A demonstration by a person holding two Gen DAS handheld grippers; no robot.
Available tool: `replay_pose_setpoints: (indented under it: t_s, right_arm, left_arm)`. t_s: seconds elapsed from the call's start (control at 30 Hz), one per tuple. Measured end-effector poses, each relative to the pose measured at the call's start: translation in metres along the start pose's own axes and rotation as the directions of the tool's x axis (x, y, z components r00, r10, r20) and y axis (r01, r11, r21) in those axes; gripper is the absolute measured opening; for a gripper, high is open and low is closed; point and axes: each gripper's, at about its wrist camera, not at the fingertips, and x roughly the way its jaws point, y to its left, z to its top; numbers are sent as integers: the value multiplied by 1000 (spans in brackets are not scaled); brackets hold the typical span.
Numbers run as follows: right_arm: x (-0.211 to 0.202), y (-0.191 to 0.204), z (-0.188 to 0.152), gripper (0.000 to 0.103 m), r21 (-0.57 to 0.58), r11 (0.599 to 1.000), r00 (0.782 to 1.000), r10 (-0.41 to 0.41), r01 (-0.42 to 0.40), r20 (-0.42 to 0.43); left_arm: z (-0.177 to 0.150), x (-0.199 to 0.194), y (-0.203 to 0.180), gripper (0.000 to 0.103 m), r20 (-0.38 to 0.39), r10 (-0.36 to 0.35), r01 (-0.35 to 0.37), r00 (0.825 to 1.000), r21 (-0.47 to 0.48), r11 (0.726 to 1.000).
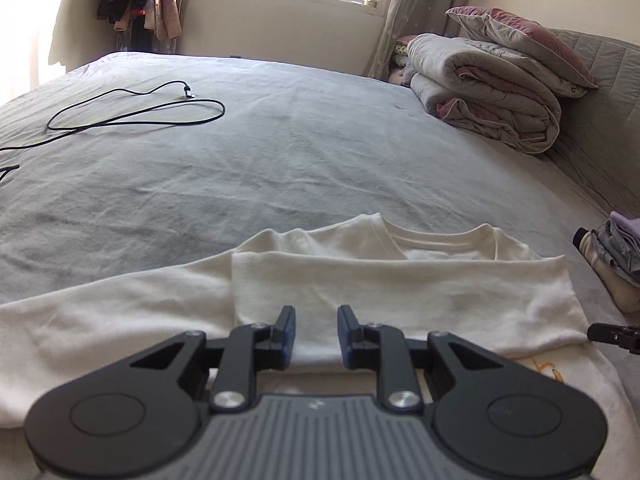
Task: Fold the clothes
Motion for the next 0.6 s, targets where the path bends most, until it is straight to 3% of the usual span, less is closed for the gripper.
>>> replay_pose_setpoints:
  t_s: [0.17, 0.37, 0.53, 0.6]
  right_arm:
    - [-3, -12, 3, 26, 100, 994, 999, 40, -41, 15]
    - [6, -19, -3, 26, 145, 987, 998, 67, -65, -6]
    - [-1, -30, -5, 26, 176, 981, 996, 84, -79, -26]
    - [-6, -32, -4, 27, 165, 984, 997, 69, -63, -28]
  left_arm:
    - [22, 15, -59, 22, -3, -134, 134, 991, 74, 988]
    - [21, 51, -136, 22, -54, -293, 298, 955, 131, 946]
    - [6, 84, -185, 22, -115, -357, 372, 927, 169, 913]
    - [-1, 98, -198, 22, -149, -345, 367, 927, 166, 915]
